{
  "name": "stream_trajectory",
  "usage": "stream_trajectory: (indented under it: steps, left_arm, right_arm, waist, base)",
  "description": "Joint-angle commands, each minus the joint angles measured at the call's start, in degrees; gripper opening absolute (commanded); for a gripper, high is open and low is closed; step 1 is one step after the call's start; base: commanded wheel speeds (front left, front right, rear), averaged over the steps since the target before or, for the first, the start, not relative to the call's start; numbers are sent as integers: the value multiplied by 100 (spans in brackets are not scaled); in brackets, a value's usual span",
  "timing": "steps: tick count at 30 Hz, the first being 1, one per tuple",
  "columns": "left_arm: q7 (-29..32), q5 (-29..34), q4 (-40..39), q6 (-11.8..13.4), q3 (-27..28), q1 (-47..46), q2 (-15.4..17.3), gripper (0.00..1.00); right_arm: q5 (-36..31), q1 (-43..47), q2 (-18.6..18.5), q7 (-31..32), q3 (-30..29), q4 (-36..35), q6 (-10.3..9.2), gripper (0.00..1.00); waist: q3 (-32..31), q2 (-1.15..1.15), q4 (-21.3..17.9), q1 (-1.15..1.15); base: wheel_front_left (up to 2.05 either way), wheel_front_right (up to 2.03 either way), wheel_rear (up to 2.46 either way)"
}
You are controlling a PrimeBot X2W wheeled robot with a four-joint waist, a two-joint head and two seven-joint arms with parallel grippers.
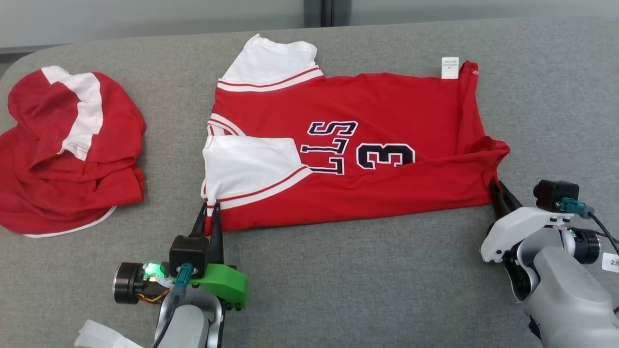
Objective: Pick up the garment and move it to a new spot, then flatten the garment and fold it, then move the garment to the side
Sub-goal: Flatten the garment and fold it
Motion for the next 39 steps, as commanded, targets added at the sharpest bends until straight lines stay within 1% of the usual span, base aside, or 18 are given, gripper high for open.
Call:
stream_trajectory:
  steps: [1, 8, 13, 21, 22, 23, 24, 28, 30, 32, 36, 39]
  left_arm:
    - [0, -9, 47, 23, 42, 87, 12, 0]
    - [0, -44, 213, -56, 117, 235, 25, 0]
    - [0, -39, 184, -125, 139, 467, 109, 0]
    - [0, -102, 122, -267, 58, 984, 176, 0]
    - [0, -113, 143, -290, 48, 1019, 175, 26]
    - [1, -117, 157, -304, 33, 1031, 172, 75]
    - [1, -126, 162, -315, 24, 1022, 170, 100]
    - [0, -135, -15, -226, 97, 821, 155, 100]
    - [1, -120, -262, -161, 167, 701, 149, 100]
    - [1, -117, -542, -147, 244, 569, 147, 100]
    - [0, 4, -991, -300, 268, 158, 261, 100]
    - [30, -1, -969, -528, 243, -405, 359, 100]
  right_arm:
    - [119, 177, -41, -6, -29, -29, -12, 0]
    - [593, 626, -129, -18, -54, -490, -12, 0]
    - [837, 1042, -200, -13, -84, -828, -12, 0]
    - [1029, 1712, -250, 335, -218, -1359, -12, 0]
    - [981, 1750, -273, 341, -256, -1386, -12, 49]
    - [961, 1786, -275, 357, -316, -1411, -12, 100]
    - [918, 1804, -262, 364, -349, -1446, -11, 100]
    - [732, 1729, -210, 227, -517, -1760, -6, 100]
    - [609, 1686, -190, 152, -591, -1998, -6, 100]
    - [468, 1641, -162, 106, -661, -2228, -6, 100]
    - [229, 1463, -104, 60, -786, -2631, -6, 100]
    - [62, 1222, -69, 112, -813, -2869, -6, 100]
  waist:
    - [-128, 0, -108, 0]
    - [-420, 0, -270, 0]
    - [-606, 0, -380, 0]
    - [-743, 0, -492, 0]
    - [-744, 0, -497, 0]
    - [-740, 0, -498, 0]
    - [-737, 0, -498, 0]
    - [-715, 0, -505, 0]
    - [-680, 0, -511, 0]
    - [-605, 0, -519, 0]
    - [-380, 0, -562, 0]
    - [-110, 0, -653, 0]
  base:
    - [0, 0, 0]
    - [0, 0, 0]
    - [0, 0, 0]
    - [0, 0, 0]
    - [0, 0, 0]
    - [0, 0, 0]
    - [0, 0, 0]
    - [0, 0, 0]
    - [0, 0, 0]
    - [0, 0, 0]
    - [0, 0, 0]
    - [0, 0, 0]
